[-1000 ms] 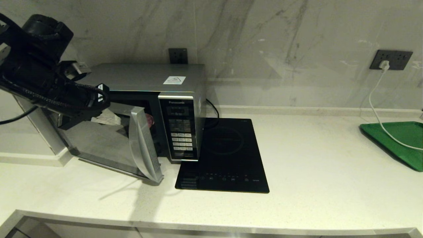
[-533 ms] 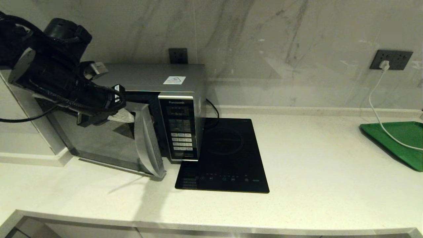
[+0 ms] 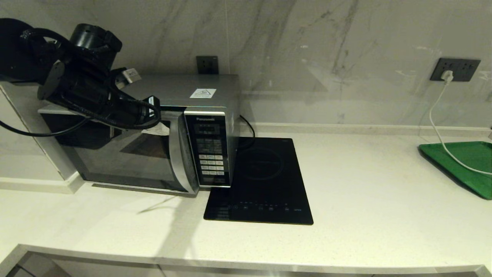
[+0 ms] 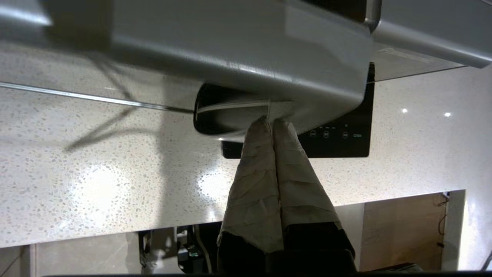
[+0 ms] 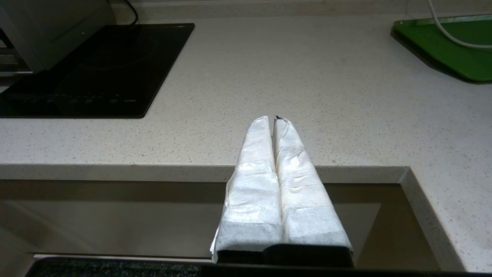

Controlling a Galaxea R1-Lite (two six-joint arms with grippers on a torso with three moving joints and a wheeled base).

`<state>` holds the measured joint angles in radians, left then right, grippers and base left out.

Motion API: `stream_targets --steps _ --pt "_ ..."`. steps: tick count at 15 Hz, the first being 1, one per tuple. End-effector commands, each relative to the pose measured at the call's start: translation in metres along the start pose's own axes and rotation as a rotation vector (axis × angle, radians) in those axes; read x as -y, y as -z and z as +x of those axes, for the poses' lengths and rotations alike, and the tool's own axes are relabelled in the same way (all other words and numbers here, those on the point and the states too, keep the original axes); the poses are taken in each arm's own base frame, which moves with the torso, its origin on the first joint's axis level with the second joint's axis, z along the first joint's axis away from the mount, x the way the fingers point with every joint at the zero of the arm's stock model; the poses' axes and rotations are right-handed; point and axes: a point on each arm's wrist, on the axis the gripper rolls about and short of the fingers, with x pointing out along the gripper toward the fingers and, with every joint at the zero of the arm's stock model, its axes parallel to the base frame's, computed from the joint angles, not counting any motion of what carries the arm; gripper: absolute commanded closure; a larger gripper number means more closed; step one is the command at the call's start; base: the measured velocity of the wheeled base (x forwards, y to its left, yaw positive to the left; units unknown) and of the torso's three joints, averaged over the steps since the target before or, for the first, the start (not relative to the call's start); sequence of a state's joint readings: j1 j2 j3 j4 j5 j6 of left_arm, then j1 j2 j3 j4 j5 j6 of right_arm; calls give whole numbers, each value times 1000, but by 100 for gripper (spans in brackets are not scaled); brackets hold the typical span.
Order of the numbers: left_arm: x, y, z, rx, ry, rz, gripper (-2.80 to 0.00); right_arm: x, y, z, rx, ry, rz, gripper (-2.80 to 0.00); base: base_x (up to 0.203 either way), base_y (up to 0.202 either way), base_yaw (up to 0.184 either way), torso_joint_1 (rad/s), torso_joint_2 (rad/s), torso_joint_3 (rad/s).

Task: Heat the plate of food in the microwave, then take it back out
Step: Close the microwave oven

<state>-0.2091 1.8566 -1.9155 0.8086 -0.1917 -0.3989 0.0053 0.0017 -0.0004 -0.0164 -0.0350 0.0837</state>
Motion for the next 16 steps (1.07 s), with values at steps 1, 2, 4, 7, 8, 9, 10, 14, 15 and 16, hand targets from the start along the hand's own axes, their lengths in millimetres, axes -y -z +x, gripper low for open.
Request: stream_targets --steps 1,2,4,7,8,9,10,14,15,16 --pt "0 -1 5 1 3 2 0 0 0 0 1 -1 1 0 0 0 0 0 0 0" --pt "0 -2 7 11 3 5 0 0 0 0 1 0 1 0 0 0 0 0 0 0" --pt "0 -3 9 16 2 6 0 0 0 0 2 -1 1 0 0 0 0 0 0 0" --pt "1 -5 10 37 11 11 0 0 0 0 0 -1 1 0 0 0 0 0 0 0" --pt "0 -7 12 46 10 11 0 0 0 0 0 1 0 0 0 0 0 0 0 0" --pt "0 -8 15 56 2 13 0 0 0 0 2 -1 1 0 0 0 0 0 0 0" --pt "0 -9 17 69 -7 15 0 0 0 0 0 1 1 0 0 0 0 0 0 0" --pt "-2 -12 24 89 -23 25 0 0 0 0 1 -1 0 0 0 0 0 0 0 0" --pt "-2 -12 24 89 -23 26 0 0 0 0 1 -1 1 0 0 0 0 0 0 0" --pt "-1 -12 22 93 -22 26 0 0 0 0 0 0 0 0 0 0 0 0 0 0"
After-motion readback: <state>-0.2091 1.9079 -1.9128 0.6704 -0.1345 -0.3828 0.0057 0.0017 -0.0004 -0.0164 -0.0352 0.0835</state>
